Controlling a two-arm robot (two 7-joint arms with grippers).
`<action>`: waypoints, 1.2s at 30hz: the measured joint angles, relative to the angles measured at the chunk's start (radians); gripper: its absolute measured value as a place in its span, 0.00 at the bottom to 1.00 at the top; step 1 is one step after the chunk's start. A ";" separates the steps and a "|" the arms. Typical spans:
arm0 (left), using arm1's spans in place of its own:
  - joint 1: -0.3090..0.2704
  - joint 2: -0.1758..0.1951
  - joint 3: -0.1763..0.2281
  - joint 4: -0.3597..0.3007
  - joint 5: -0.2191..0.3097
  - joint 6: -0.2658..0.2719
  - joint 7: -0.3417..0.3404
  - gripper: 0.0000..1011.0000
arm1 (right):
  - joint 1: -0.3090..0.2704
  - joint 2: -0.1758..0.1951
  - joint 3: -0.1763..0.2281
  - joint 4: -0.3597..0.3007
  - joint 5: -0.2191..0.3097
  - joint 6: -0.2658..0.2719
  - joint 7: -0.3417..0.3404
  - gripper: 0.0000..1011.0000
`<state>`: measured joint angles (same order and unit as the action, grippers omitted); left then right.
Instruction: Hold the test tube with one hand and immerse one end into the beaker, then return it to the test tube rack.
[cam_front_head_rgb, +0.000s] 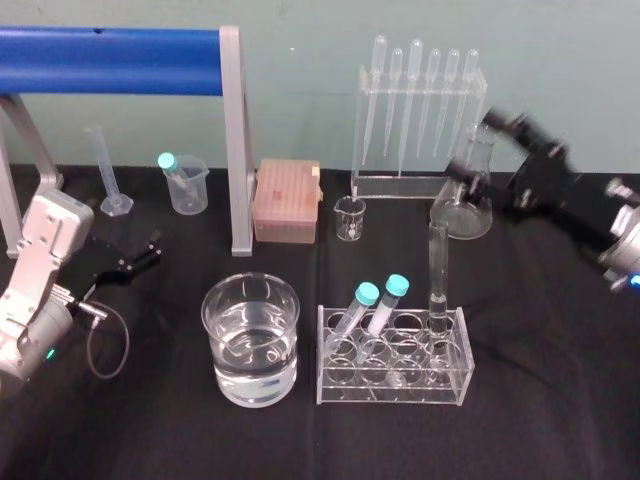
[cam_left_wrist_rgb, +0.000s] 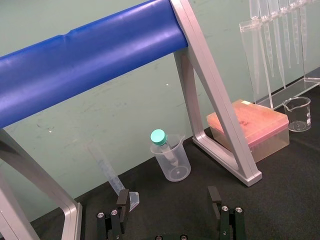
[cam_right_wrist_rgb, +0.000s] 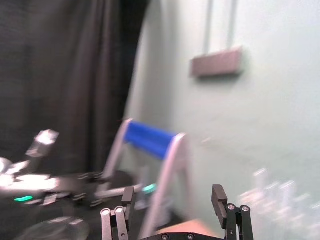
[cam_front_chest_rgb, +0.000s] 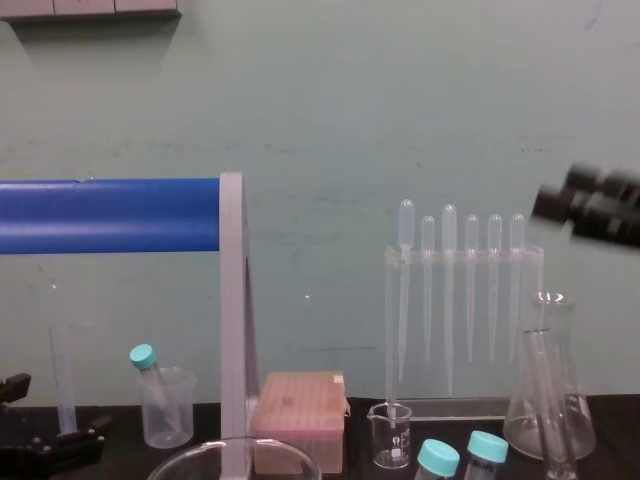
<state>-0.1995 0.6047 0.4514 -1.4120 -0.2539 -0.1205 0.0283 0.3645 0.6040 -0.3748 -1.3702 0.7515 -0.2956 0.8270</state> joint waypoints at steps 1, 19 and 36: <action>0.000 0.000 0.000 0.000 0.000 0.000 0.000 0.99 | -0.019 0.011 0.028 -0.040 -0.039 -0.029 -0.066 0.99; 0.000 0.000 0.000 0.000 0.000 0.000 0.000 0.99 | -0.103 -0.044 0.072 0.035 -0.179 0.196 -0.387 0.99; 0.000 0.000 0.000 0.000 0.000 0.000 0.000 0.99 | -0.096 -0.090 0.075 0.116 -0.164 0.194 -0.340 0.99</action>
<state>-0.1995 0.6047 0.4514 -1.4120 -0.2539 -0.1205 0.0283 0.2687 0.5143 -0.2998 -1.2538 0.5874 -0.1012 0.4873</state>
